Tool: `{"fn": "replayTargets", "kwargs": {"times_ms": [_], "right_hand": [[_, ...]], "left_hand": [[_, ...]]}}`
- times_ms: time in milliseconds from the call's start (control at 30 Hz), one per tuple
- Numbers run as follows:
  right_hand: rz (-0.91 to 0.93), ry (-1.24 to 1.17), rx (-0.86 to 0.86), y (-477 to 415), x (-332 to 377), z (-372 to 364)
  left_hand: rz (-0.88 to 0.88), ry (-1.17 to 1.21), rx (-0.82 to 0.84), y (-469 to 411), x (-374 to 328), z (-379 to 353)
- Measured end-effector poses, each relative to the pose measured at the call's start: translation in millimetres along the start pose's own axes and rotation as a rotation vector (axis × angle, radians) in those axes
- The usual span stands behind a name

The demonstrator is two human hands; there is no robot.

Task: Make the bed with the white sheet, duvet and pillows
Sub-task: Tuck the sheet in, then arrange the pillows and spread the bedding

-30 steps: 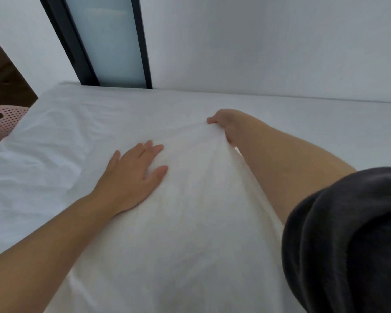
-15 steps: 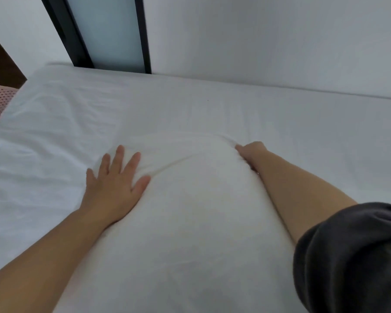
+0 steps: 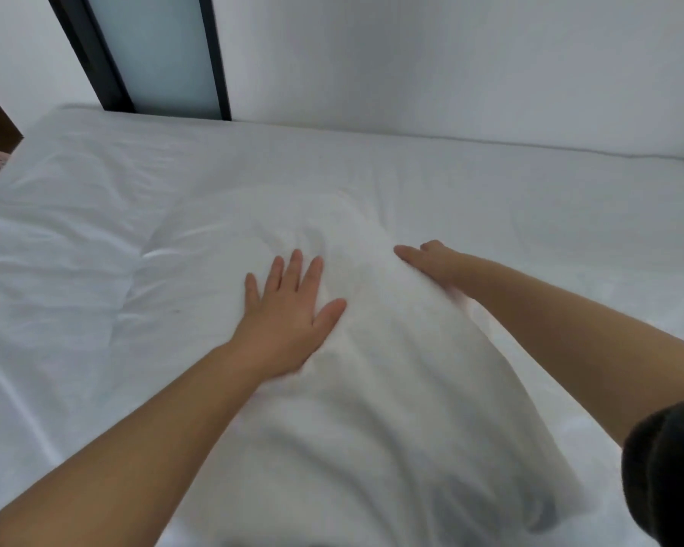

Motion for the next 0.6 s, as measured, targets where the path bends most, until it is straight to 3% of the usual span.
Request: {"fn": "replayTargets", "kwargs": {"times_ms": [67, 200, 267, 400, 600], "right_hand": [[-0.091, -0.151, 0.015, 36, -22, -8], [-0.121, -0.554, 0.3, 97, -68, -47], [-0.17, -0.574, 0.288, 133, -83, -55], [0.048, -0.411, 0.063, 180, -77, -58], [0.117, -0.638, -0.023, 218, -50, -67]], "left_hand": [[-0.036, -0.009, 0.003, 23, -15, -8], [-0.157, -0.035, 0.047, 79, -43, -27], [-0.211, -0.032, 0.06, 109, -55, -34], [-0.29, -0.083, 0.108, 162, -75, -49], [-0.232, -0.205, -0.055, 197, -69, -61]]}}
Point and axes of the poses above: each hand's wrist, its own y-axis away from the middle knuckle, its own z-axis out of the back of the hand, x = y × z, the point moved 6 cm from there along -y, towards the middle knuckle, and after that the axes turned 14 degrees about z, right-handed, at the moved point
